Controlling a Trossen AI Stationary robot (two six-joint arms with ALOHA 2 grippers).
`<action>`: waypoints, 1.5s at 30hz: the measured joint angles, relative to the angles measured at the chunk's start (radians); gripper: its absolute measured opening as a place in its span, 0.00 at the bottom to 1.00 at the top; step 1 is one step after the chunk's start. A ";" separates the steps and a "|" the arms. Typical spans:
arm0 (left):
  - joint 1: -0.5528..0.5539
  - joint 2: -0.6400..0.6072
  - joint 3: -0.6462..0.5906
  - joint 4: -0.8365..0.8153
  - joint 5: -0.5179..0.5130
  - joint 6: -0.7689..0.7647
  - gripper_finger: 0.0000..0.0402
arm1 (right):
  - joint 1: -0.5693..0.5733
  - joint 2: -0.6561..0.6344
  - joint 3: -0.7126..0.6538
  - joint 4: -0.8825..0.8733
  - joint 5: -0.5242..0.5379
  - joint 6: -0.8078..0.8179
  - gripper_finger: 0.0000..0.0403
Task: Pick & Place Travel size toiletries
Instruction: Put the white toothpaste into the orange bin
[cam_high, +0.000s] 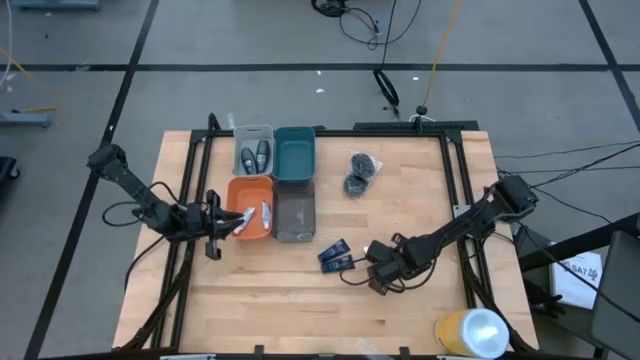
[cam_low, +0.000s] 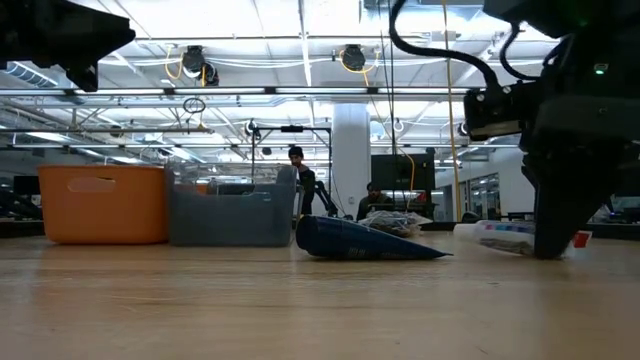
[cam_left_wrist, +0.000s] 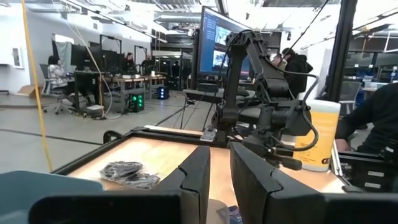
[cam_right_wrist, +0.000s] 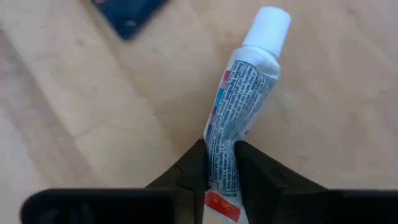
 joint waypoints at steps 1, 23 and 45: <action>0.000 0.000 0.000 -0.003 0.000 -0.001 0.16 | 0.000 -0.012 0.000 0.001 0.012 -0.007 0.15; 0.266 0.196 0.000 0.150 0.165 -0.278 0.52 | -0.081 -0.196 -0.042 0.640 0.478 -0.707 0.11; 0.505 0.884 0.510 0.161 0.516 -0.142 0.59 | -0.173 -0.197 -0.197 1.309 0.207 -1.036 0.11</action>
